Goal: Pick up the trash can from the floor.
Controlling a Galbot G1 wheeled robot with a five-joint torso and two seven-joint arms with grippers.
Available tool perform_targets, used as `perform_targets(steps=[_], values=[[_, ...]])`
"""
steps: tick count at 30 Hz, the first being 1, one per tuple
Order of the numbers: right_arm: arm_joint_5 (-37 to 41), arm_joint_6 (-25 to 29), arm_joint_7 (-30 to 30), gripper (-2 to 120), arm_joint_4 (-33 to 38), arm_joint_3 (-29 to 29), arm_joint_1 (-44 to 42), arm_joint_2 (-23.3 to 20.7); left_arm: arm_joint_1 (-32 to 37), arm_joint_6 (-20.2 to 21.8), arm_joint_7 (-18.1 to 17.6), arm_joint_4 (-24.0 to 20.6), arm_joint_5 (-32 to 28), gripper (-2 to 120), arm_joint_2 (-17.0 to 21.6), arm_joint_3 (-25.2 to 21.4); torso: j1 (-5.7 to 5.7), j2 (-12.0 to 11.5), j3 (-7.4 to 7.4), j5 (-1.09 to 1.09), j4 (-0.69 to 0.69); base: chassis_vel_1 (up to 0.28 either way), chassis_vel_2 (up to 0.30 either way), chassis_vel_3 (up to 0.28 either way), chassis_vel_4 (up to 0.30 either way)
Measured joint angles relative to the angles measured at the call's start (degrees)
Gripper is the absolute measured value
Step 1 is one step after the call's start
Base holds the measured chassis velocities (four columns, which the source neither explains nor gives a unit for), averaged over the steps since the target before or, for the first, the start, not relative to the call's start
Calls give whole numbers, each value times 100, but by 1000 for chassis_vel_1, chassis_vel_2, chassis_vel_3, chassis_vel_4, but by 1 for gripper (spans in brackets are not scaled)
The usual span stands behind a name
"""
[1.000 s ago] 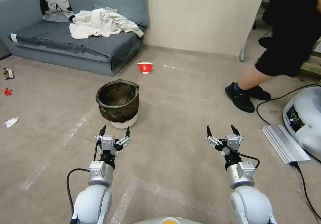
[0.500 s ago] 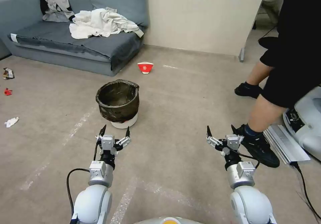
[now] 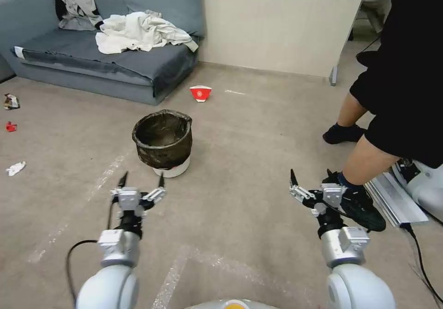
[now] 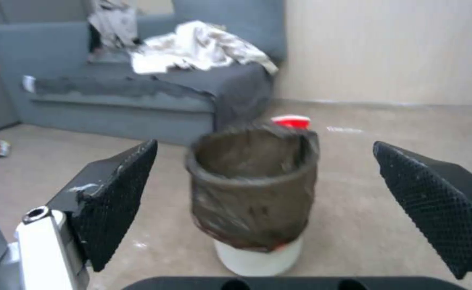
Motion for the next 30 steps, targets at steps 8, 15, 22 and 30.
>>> perform_targets(steps=[8, 15, 22, 30], values=[[12, -484, 103, 100, 753, 2, -327, 27, 880, 195, -259, -1240, -362, 100, 72, -506, 0, 0, 0, 4, 0, 0, 0, 0, 0], [9, -521, 117, 100, 768, -8, -331, -12, 1064, 336, -304, -1293, -461, 100, 125, -581, 0, 0, 0, 1, 0, 0, 0, 0, 0], [8, -523, 151, 100, 808, -15, -334, -55, 1088, 339, -305, -1284, -481, 100, 123, -563, 0, 0, 0, 0, -1, 0, 0, 0, 0], [8, -521, 173, 100, 808, -25, -311, -45, 1064, 337, -298, -1262, -478, 100, 120, -537, 1, 0, 0, 1, -1, 0, 0, 0, 0]])
